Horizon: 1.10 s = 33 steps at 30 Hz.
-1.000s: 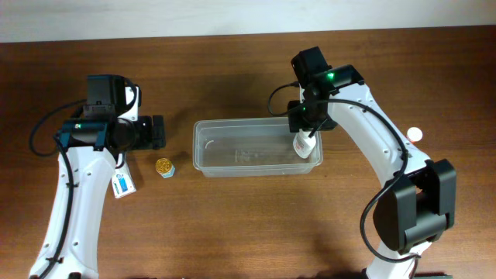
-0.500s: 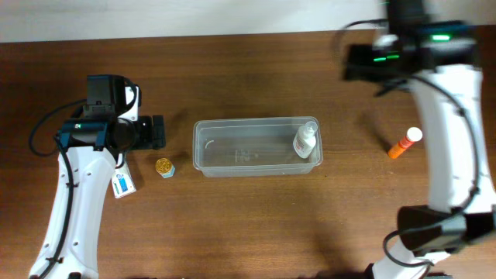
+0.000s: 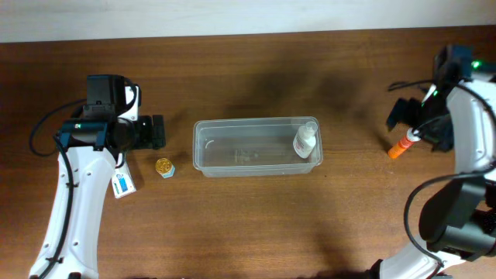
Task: Pack container
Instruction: 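Grasp the orange tube with the right gripper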
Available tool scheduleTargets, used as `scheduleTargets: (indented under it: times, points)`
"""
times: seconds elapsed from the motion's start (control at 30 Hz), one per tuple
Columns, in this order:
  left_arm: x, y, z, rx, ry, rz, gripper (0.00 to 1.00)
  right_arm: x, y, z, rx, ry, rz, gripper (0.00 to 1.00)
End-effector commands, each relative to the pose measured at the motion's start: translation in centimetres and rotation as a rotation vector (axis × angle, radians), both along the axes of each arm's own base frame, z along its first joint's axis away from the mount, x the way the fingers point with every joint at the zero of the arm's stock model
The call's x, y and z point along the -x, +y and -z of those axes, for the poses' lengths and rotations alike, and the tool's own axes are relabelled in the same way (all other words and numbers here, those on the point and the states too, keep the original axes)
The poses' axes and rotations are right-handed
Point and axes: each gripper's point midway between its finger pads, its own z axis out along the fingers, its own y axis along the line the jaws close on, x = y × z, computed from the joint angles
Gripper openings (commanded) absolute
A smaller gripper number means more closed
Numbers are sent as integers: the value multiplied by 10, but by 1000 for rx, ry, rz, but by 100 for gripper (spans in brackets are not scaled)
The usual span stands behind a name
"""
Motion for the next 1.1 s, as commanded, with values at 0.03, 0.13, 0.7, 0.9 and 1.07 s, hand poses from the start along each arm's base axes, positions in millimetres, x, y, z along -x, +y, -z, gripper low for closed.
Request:
scheduleTargets:
  times: [0.03, 0.13, 0.7, 0.9, 1.07]
  points:
    - [-5, -1, -7, 6, -19, 14, 99, 6, -2, 27, -10, 12, -15, 100]
    - [-5, -1, -7, 6, -19, 14, 99, 2, -3, 33, -4, -3, -32, 96]
    - [-5, -1, -7, 6, -19, 14, 99, -11, -14, 32, 52, -50, -31, 38]
    - [-5, -1, -7, 6, -19, 14, 99, -11, -15, 31, 53, -52, -31, 28]
    - [-5, -1, -7, 6, -19, 14, 99, -15, -16, 26, 58, -65, -43, 22]
